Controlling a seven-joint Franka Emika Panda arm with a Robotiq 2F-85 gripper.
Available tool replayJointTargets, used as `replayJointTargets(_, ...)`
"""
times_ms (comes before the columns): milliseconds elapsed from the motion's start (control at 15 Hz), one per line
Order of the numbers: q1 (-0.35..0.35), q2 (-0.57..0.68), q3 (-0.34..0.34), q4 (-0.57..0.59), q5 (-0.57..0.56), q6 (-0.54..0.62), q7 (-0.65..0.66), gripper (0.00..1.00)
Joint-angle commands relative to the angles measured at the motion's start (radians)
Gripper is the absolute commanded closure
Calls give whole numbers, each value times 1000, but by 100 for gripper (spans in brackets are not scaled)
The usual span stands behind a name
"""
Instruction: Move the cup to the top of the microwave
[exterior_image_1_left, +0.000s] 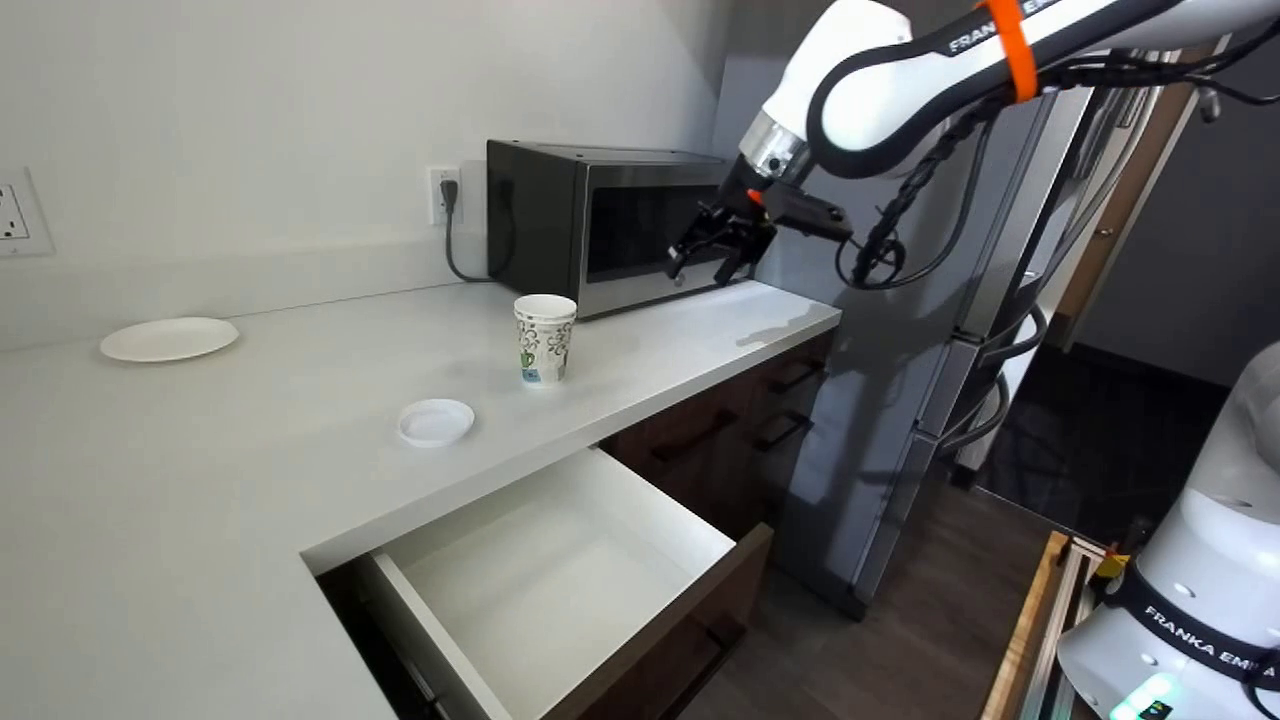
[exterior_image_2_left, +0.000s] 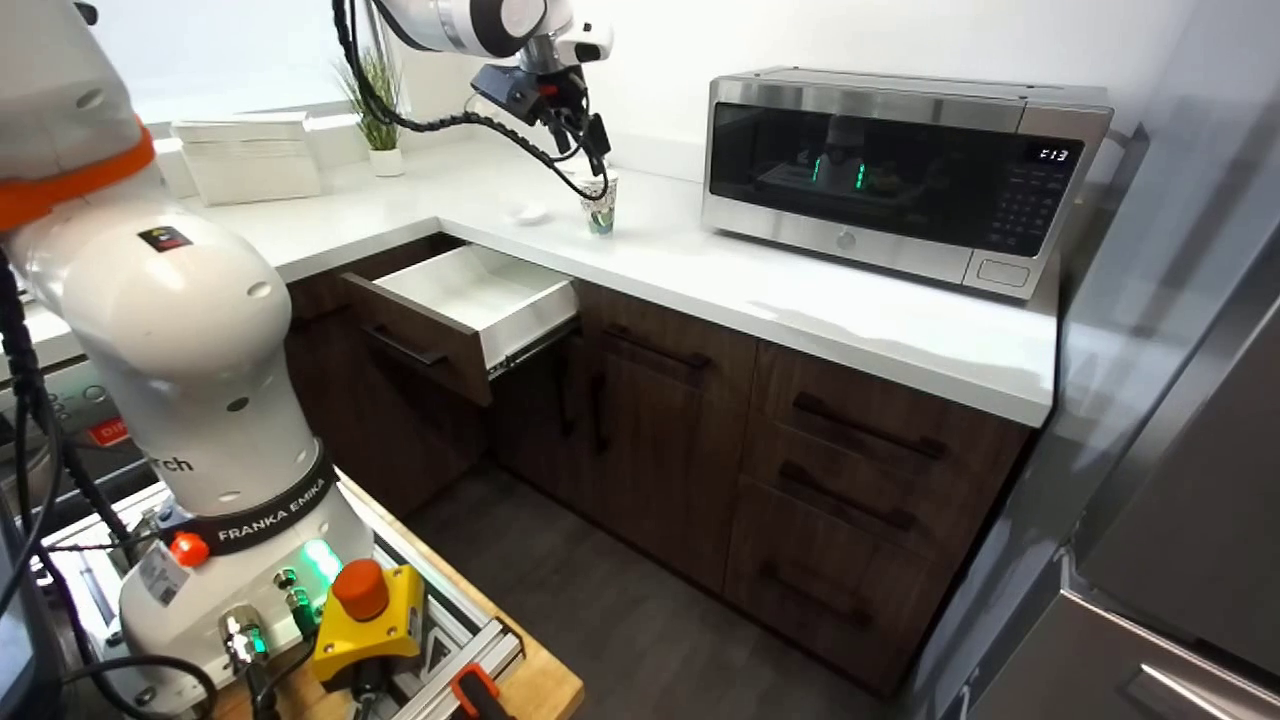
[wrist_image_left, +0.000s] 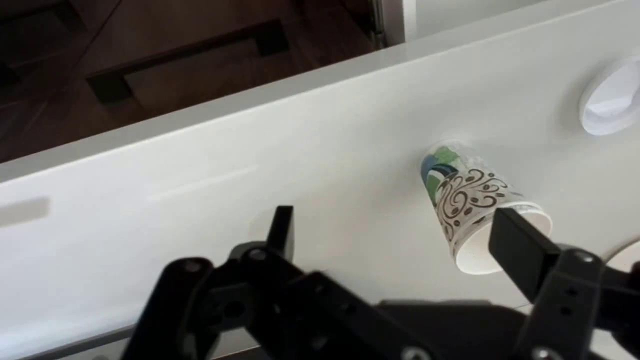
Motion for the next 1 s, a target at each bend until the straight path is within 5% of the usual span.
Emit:
replayJointTargets(0,13,45,-9,40,7,-2,1,0)
replayJointTargets(400,18,103,-14,97,16,-2,0,0)
replayJointTargets(667,9,209,-18,165,-144,155,195,0)
replayJointTargets(933,20,302,-23,249,-244,107,356,0)
